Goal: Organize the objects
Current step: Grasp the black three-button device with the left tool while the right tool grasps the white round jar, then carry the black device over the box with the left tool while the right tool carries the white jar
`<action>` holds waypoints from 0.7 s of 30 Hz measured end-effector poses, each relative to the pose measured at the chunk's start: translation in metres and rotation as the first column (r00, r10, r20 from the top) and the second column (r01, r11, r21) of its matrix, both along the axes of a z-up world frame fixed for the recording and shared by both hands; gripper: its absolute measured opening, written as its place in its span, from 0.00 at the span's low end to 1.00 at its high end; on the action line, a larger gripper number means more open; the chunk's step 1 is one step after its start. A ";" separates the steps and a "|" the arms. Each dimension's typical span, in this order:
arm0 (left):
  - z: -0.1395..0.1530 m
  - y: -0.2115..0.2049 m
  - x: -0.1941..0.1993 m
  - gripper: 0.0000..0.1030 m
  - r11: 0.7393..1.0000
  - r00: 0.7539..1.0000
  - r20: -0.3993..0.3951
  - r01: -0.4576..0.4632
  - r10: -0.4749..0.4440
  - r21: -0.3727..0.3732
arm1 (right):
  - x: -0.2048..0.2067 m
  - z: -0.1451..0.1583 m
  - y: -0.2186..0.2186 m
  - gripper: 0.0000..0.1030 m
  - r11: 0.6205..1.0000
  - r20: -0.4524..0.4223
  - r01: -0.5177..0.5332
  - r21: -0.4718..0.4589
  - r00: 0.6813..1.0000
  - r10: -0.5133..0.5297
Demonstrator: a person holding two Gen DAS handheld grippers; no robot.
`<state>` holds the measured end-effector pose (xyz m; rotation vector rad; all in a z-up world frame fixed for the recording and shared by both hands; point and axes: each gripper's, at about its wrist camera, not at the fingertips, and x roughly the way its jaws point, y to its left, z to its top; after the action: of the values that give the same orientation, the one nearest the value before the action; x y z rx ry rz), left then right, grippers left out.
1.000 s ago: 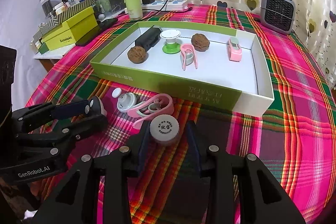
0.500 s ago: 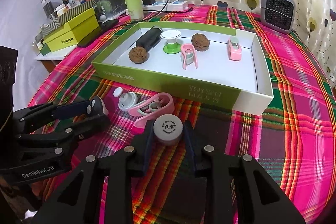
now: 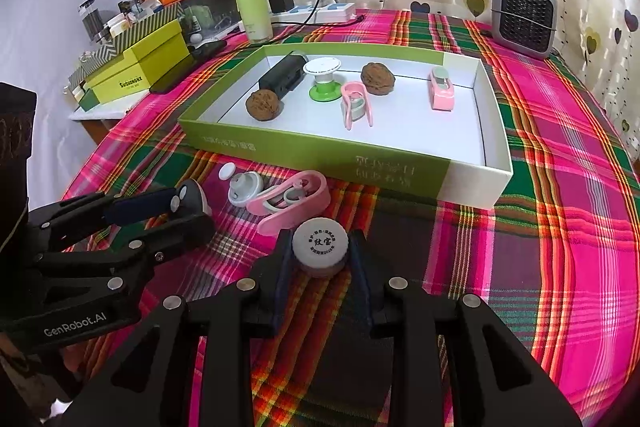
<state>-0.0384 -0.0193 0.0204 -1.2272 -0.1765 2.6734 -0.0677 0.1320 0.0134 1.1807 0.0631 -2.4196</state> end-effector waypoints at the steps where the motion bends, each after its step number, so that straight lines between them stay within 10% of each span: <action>1: 0.000 0.000 0.000 0.46 1.000 1.000 0.000 0.000 0.000 -0.001 | 0.000 0.000 0.001 0.28 1.000 -0.001 0.001 -0.002 1.000 -0.001; 21: 0.029 0.016 -0.002 0.46 0.999 0.998 -0.059 0.033 -0.033 -0.004 | 0.001 0.027 0.020 0.28 0.998 -0.055 0.024 -0.054 0.998 -0.027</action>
<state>-0.0400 -0.0034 0.0489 -1.1405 -0.1416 2.6787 -0.0671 0.1515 0.0407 1.0974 0.0009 -2.4605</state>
